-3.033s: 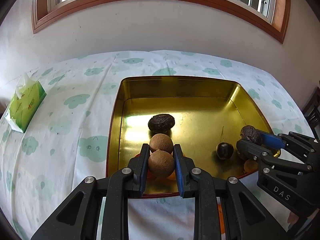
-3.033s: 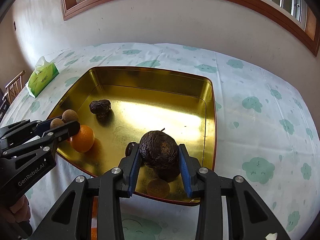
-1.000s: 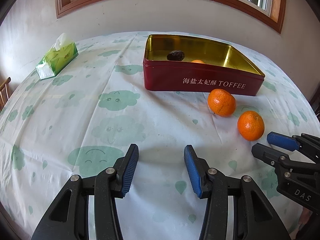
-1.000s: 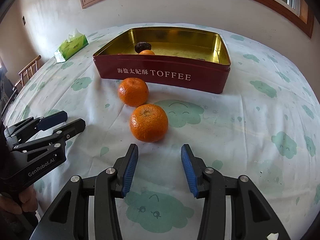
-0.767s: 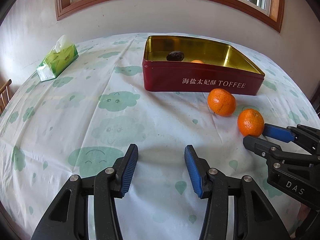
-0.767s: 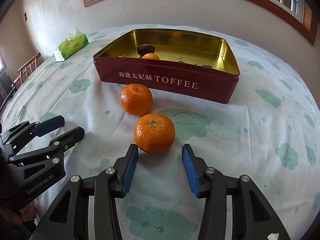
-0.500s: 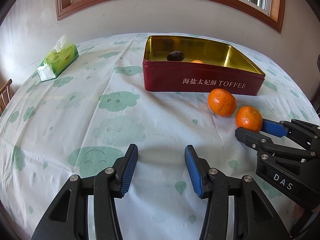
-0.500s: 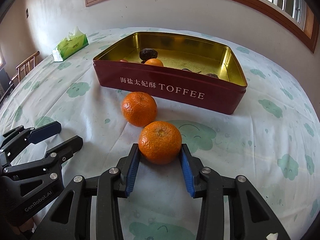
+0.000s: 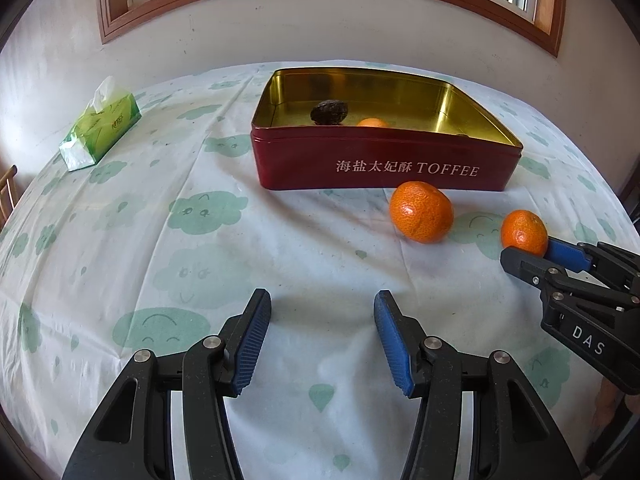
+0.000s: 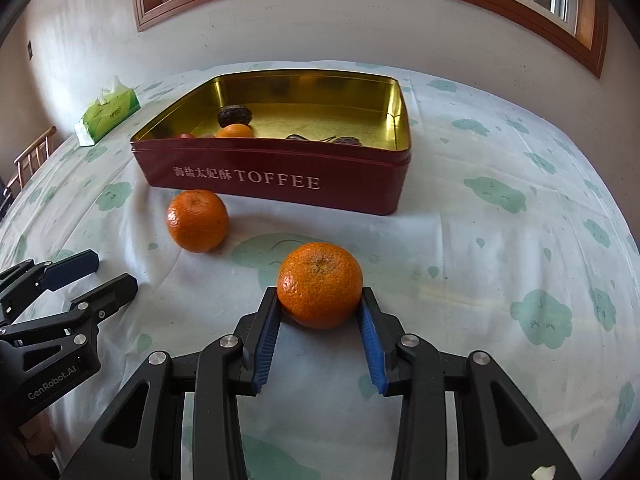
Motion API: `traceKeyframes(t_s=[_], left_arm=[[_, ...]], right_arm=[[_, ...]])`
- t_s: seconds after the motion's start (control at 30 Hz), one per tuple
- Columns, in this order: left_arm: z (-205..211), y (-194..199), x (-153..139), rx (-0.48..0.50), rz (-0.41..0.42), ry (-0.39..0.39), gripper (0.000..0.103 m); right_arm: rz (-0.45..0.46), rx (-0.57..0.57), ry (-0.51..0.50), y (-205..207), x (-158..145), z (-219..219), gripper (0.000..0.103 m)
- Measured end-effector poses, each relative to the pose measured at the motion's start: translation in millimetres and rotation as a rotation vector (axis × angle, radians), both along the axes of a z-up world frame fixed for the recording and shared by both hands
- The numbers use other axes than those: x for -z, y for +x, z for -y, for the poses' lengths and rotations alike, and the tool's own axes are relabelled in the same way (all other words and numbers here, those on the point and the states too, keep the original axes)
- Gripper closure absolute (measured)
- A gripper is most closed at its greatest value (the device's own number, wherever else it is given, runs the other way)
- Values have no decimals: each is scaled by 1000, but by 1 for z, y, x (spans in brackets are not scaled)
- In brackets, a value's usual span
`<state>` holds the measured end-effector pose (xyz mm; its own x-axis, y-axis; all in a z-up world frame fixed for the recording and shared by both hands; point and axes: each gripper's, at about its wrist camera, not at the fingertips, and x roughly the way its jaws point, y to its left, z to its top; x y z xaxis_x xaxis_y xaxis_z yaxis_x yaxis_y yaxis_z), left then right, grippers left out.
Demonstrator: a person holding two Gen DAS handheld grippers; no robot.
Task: Organize fruits
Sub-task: 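Close the right tool on one mandarin while the left tool grasps the other mandarin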
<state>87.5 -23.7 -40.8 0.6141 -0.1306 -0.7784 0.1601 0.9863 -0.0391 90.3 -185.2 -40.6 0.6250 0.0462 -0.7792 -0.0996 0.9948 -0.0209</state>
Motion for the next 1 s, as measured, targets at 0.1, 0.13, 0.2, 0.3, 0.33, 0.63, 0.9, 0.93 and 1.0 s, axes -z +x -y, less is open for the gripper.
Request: traceKeyframes(t_s=[0.1,0.13,0.2,0.3,0.33,0.63,0.9,0.93,1.0], left_arm=[[12,5,0,16,-5,1,48],[16,7,0,23,-5,1,48],[26,8,-1,36,-4,7,48],[37,10,-1,55,-4,9,48],[41,11,-1,59,-3,11,48],[58,25,-2,64,-9,4,48],[65,48,-2,32,-13,7,48],[65,51,-2,29,-13,9,48],[65,53,-2,25,-11,7,49]], right_arm=[[2,30,-5,3,-1,15,67],[4,39,-5,4,-1,21,67],[7,61,-12,6,-1,31,67],[9,94,-7,9,-2,47,67],[10,105,-6,10,-2,52,67],[14,126,4,12,-2,64,67],[14,125,14,12,-2,64,66],[14,125,14,12,-2,64,66],[14,125,14,12,-2,64,66]])
